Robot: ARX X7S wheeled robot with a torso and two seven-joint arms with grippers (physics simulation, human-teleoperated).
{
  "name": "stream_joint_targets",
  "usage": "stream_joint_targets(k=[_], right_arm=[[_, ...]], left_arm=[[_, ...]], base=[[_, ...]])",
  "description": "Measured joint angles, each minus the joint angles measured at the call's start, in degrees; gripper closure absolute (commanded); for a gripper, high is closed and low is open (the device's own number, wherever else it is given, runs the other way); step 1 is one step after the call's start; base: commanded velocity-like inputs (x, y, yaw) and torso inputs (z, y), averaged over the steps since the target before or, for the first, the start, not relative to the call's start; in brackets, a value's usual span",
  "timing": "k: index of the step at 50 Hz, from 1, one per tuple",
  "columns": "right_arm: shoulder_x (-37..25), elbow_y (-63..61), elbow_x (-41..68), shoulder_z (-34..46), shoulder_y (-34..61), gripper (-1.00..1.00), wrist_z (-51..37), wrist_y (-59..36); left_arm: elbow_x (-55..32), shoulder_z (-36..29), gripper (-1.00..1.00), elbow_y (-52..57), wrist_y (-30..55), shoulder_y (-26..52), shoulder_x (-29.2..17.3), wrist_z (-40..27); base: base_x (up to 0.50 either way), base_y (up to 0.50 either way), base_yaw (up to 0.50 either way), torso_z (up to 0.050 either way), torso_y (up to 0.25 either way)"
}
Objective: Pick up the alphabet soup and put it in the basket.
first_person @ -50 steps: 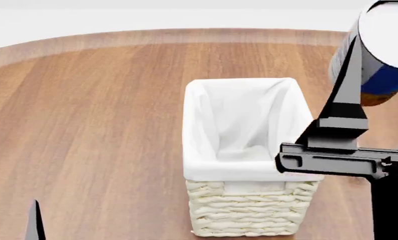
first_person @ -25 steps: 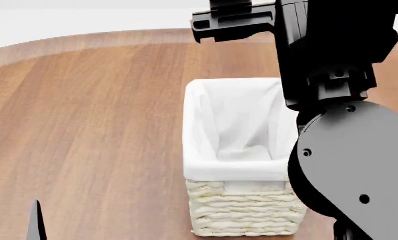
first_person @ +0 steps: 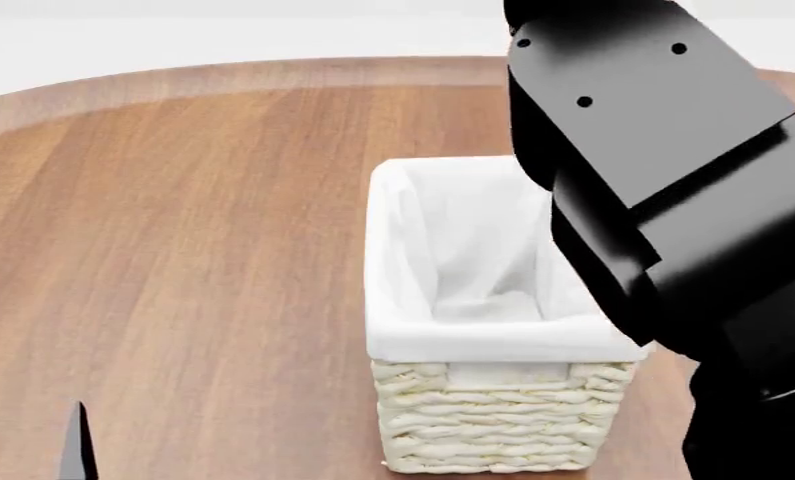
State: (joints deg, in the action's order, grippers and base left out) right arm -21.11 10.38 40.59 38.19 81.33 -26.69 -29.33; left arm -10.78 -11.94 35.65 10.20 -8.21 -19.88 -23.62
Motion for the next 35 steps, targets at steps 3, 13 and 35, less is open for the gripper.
stream_joint_targets(k=[3, 13, 35], right_arm=[[1.88, 5.4, -1.05, 0.58, 1.58, 1.0, 1.68, 1.27], [10.56, 31.98, -4.51, 1.72, 8.8, 1.0, 9.67, 10.3], [19.92, 61.71, 0.3, 7.34, 14.88, 1.0, 21.97, 14.79]], left_arm=[[-0.07, -0.08, -1.0, -0.28, -0.09, 0.11, 0.0, 0.03], [-0.37, -0.27, -1.0, -0.76, -0.3, 0.2, -0.08, 0.05], [-1.04, -0.32, -1.0, -1.47, -1.07, 0.0, -0.42, -0.01]], base=[[0.0, 0.0, 0.0, 0.0, 0.0], [0.0, 0.0, 0.0, 0.0, 0.001], [0.0, 0.0, 0.0, 0.0, 0.001]])
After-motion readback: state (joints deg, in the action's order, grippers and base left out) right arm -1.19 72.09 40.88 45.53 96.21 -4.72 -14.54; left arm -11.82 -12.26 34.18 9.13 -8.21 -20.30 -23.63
